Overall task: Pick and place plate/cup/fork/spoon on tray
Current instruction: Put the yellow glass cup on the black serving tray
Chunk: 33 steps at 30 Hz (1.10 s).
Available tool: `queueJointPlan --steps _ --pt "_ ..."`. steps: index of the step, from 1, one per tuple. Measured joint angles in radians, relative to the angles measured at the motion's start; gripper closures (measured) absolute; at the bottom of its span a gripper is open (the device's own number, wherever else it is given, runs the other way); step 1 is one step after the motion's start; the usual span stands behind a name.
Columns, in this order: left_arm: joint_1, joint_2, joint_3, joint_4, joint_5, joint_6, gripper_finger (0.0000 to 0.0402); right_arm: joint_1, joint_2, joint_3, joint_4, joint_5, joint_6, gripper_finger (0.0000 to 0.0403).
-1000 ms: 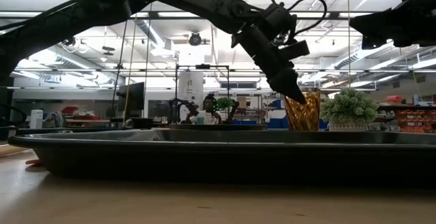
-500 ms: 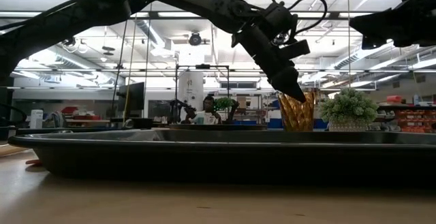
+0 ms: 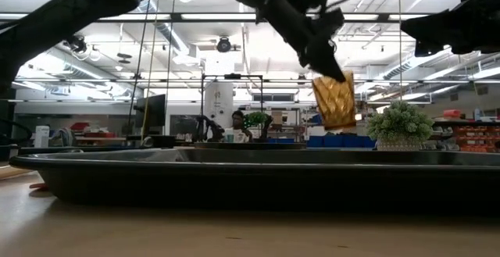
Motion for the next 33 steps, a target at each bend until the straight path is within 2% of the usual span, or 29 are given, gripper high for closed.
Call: queueJointPlan --steps 5,8,16,24,33 --pt "-0.02 -0.024 0.007 -0.015 0.244 -0.122 0.0382 0.0 0.0 0.0 0.005 0.0 0.0 0.0357" --pt "-0.052 -0.021 0.006 -0.04 0.298 -0.138 0.038 0.0 0.0 0.0 0.005 0.0 0.0 0.0357" --pt "-0.153 -0.021 0.006 -0.011 0.262 -0.116 0.0376 0.0 0.0 0.0 0.006 0.0 0.0 0.0357" --pt "-0.219 0.028 -0.005 0.032 0.087 -0.09 0.0372 0.0 0.0 0.0 0.008 0.001 0.0 0.0357" --pt "-0.228 0.065 -0.004 0.046 0.085 -0.101 0.0374 0.0 0.0 0.0 0.023 0.001 0.0 0.0357"
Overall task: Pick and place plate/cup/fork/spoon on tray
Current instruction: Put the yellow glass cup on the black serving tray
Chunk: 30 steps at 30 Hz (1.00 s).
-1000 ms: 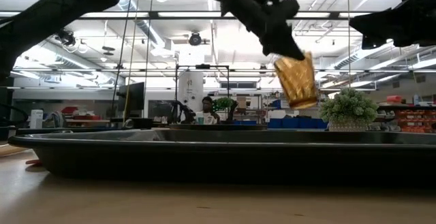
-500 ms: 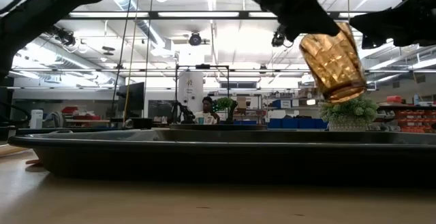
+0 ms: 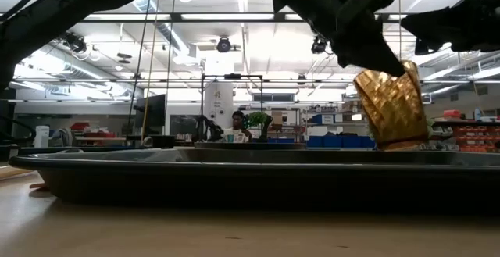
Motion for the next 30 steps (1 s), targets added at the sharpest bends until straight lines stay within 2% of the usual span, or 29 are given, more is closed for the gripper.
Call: queueJointPlan --steps 3,6,21,27,30 --pt "-0.007 0.012 0.002 0.007 0.0 -0.009 0.0372 0.0 0.0 0.0 0.002 0.0 0.0 0.0357" --pt "-0.009 0.019 -0.001 -0.051 0.003 -0.016 0.0373 0.0 0.0 0.0 0.002 0.0 0.0 0.0357" --pt "-0.023 0.043 0.002 -0.025 -0.028 -0.022 0.0367 0.0 0.0 0.0 0.005 0.0 0.0 0.0357" --pt "-0.036 0.048 0.0 0.002 -0.087 0.025 0.0319 0.0 0.0 0.0 0.006 0.0 0.0 0.0357" --pt "-0.042 0.048 0.003 0.009 -0.159 0.062 0.0285 0.0 0.0 0.0 0.006 0.0 0.0 0.0357"
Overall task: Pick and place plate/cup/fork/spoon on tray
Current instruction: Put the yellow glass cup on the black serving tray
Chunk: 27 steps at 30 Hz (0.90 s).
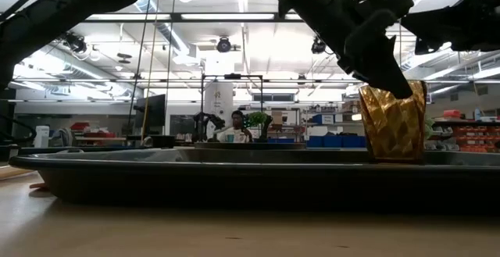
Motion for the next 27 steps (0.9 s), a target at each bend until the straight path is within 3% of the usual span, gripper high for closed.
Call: queueJointPlan --steps 8,12,20,27 --pt "0.003 -0.068 0.008 -0.017 -0.024 0.012 0.0223 0.0 0.0 0.0 0.0 0.0 0.0 0.0357" --pt "0.005 -0.091 0.004 -0.117 -0.024 0.012 0.0209 0.0 0.0 0.0 0.01 0.0 0.0 0.0357" --pt "0.043 -0.113 0.004 -0.343 -0.12 -0.064 0.0223 0.0 0.001 0.0 0.023 0.0 0.0 0.0357" --pt "0.061 -0.112 -0.08 -0.302 -0.088 -0.131 0.0241 0.0 0.001 0.0 0.035 0.0 0.0 0.0357"
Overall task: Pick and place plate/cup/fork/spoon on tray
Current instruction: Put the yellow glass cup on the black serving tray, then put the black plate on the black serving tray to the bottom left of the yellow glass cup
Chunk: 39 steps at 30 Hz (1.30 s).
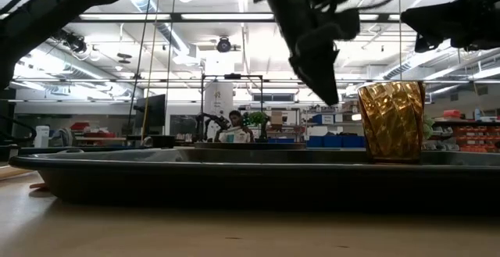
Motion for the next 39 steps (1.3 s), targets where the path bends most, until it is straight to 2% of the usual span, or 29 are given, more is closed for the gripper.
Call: queueJointPlan --steps 7,16,22,28,35,39 --pt "-0.028 -0.001 -0.096 0.158 0.031 -0.027 0.028 0.0 0.0 0.0 0.001 0.0 0.0 0.0357" --pt "-0.042 -0.001 -0.103 0.265 0.031 -0.12 0.0343 0.0 0.0 0.0 0.002 0.0 0.0 0.0357" --pt "-0.042 -0.001 -0.103 0.337 0.016 -0.165 0.0362 0.0 0.0 0.0 0.002 0.0 0.0 0.0357" --pt "-0.043 -0.001 -0.103 0.388 0.001 -0.11 0.0371 0.0 0.0 0.0 0.002 0.0 0.0 0.0357" --pt "-0.045 -0.001 -0.102 0.294 0.014 0.007 0.0372 0.0 0.0 0.0 0.002 0.0 0.0 0.0357" --pt "-0.025 -0.002 -0.102 0.175 -0.101 0.047 0.0373 0.0 0.0 0.0 0.002 0.0 0.0 0.0357"
